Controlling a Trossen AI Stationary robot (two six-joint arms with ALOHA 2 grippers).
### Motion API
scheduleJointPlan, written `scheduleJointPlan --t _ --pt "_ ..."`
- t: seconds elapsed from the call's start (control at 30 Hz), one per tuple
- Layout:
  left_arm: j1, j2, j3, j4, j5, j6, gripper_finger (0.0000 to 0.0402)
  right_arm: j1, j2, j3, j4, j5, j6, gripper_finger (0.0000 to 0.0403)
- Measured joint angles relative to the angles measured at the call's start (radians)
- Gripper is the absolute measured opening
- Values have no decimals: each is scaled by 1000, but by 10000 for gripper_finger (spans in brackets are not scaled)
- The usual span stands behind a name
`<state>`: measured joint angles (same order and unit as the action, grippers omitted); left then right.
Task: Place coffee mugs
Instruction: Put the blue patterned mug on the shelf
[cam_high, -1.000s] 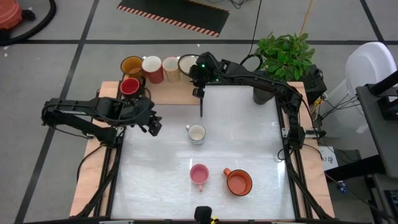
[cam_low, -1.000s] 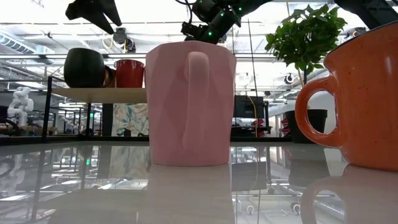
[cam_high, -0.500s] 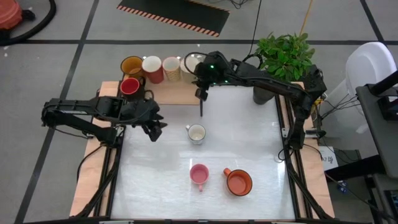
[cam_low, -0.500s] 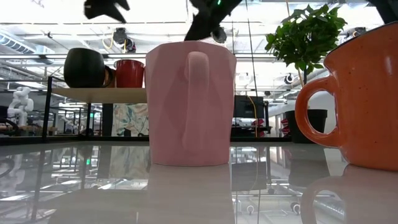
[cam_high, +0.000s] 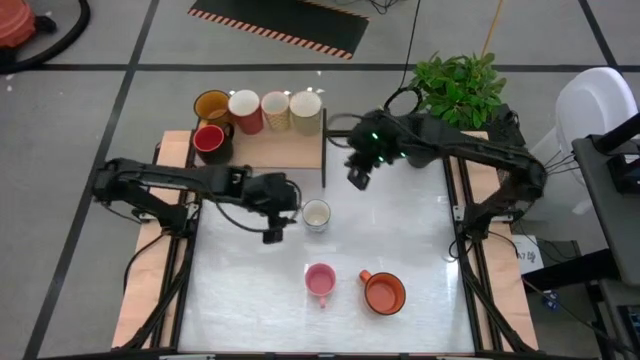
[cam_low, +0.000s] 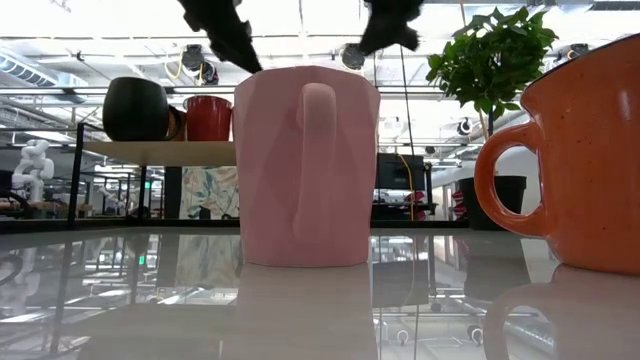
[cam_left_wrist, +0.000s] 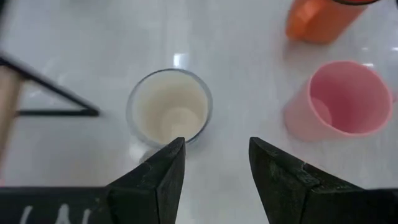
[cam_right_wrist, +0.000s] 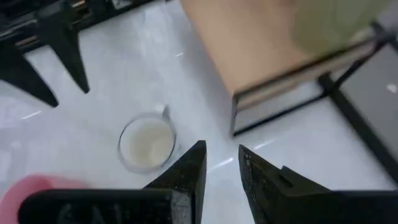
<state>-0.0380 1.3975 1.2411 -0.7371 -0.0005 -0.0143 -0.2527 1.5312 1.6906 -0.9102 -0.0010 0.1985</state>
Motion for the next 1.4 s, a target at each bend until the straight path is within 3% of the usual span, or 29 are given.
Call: scheduleJointPlan --t 0.3,0.63,0.87,1.17,1.4 --pt "0 155 0 195 28 -24 181 68 -346 -375 22 -3 247 77" --pt "-3 298 0 212 37 -6 181 79 -646 -554 22 0 366 77" --pt "1 341 0 212 29 -40 165 76 -673 -573 23 4 321 77" --pt "7 364 10 130 8 -49 26 76 -625 -573 82 -2 254 77" --pt "9 288 121 -34 -15 -33 25 76 -612 -573 98 -2 234 77"
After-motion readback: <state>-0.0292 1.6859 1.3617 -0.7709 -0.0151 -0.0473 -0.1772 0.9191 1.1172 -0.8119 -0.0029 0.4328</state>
